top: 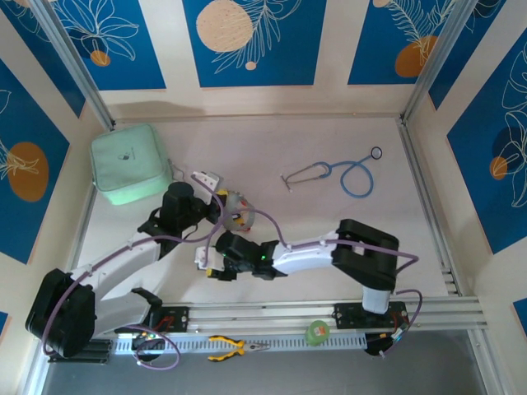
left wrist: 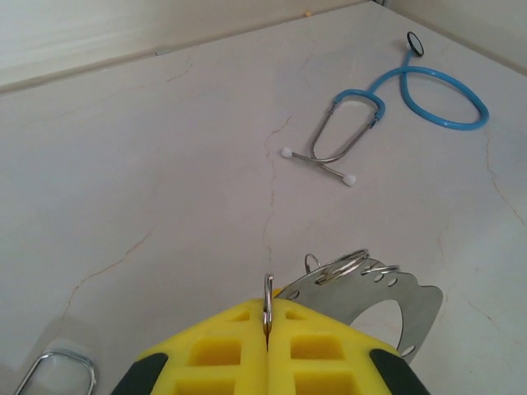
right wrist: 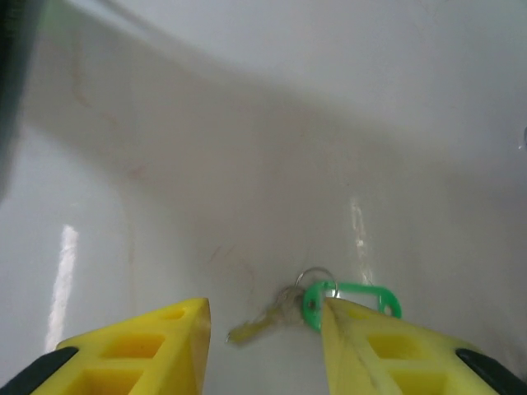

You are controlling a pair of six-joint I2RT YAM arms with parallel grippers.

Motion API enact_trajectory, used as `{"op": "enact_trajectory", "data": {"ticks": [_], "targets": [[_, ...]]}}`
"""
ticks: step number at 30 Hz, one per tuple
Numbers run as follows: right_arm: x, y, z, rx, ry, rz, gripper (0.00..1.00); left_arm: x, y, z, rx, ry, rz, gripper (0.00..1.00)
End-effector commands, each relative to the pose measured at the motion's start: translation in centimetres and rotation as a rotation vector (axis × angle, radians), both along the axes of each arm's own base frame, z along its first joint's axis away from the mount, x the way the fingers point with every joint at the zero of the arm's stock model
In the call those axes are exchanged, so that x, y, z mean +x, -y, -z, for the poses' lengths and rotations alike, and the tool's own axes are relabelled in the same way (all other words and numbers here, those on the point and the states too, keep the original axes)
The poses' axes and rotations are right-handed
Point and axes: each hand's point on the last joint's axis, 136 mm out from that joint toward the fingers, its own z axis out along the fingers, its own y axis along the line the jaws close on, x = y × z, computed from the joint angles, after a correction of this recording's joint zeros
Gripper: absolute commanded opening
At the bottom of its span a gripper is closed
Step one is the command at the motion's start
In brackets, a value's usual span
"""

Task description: Put the keys on the keyring

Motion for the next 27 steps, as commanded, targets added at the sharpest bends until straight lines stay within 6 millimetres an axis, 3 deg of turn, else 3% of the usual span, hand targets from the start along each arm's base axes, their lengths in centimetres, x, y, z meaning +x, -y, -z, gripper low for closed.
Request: {"op": "enact_trajectory", "data": {"ticks": [1,9,12,15,20,27], "targets": [[2.1,-1.0,0.7,0.009,-0.02,0.083,0.41,0.0,0.7,-1.8,-0.012,0.038,0.048,0.0],[3.8,-1.2,4.4,-0.08,-0.082,0.126,0.41,0.1,0.7,-1.5,0.012,0.046,0.055,0.0],[4.2,-0.1,5.3,-0.113,-0.092,0.149,0.37,0.0,0.7,-1.3,0.021,0.047,0.057,0.0],[4.0,1.2,5.4,-0.144,-0.089,0.151,0.25,0.2,0.4,-1.3,0.032,0.053,0.042,0.0],[3.0,5.3,5.3,-0.225,-0.085,0.17,0.14,0.3,0.2,-1.1,0.051,0.059,0.037,0.0],[2.0,12.5,5.6,-0.361,-0.111,0.235,0.11,0.1,0.4,-0.8,0.07,0.056,0.058,0.0]]}}
